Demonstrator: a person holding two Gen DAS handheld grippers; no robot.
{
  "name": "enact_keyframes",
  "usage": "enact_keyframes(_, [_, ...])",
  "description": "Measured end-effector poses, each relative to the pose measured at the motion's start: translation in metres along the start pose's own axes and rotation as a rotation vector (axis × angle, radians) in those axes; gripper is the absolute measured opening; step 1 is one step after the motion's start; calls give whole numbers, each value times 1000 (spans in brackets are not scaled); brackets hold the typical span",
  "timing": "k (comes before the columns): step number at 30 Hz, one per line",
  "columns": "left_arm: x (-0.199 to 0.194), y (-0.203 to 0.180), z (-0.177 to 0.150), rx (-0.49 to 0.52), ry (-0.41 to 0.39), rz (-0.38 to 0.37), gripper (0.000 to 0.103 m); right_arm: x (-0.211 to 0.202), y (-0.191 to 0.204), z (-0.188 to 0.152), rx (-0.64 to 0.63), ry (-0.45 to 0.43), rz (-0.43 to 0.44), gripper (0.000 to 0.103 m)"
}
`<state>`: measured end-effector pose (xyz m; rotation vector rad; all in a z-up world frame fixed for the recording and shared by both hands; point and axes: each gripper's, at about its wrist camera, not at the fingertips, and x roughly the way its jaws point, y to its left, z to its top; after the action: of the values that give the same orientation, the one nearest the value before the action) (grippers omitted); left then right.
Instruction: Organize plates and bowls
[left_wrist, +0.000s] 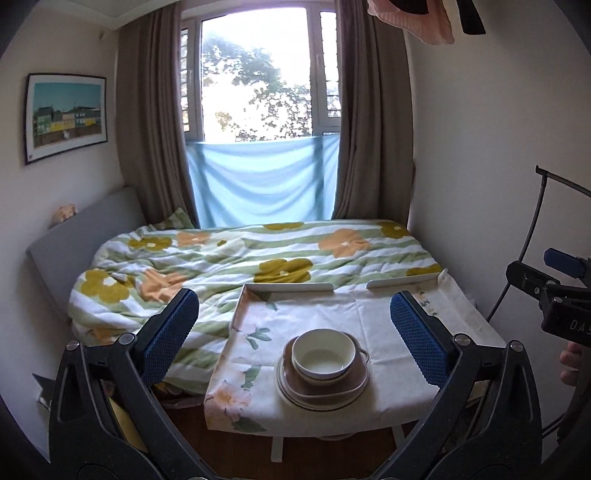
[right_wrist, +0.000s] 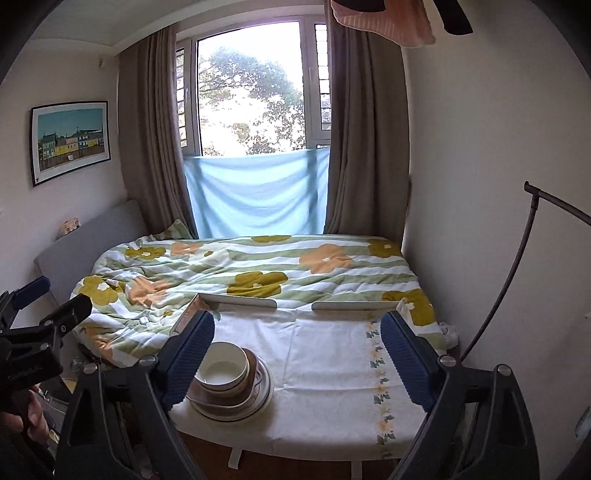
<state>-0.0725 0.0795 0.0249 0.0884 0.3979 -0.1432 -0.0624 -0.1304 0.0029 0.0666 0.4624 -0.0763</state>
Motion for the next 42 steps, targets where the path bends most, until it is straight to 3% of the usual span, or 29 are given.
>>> enact_keyframes(10, [-18, -8, -8, 16, -3, 32, 103, -9, -3, -14, 7, 10, -17, 89])
enact_keyframes(42, [-9, -19, -6, 30, -6, 28, 103, -10, -14, -13, 22, 0, -57, 89])
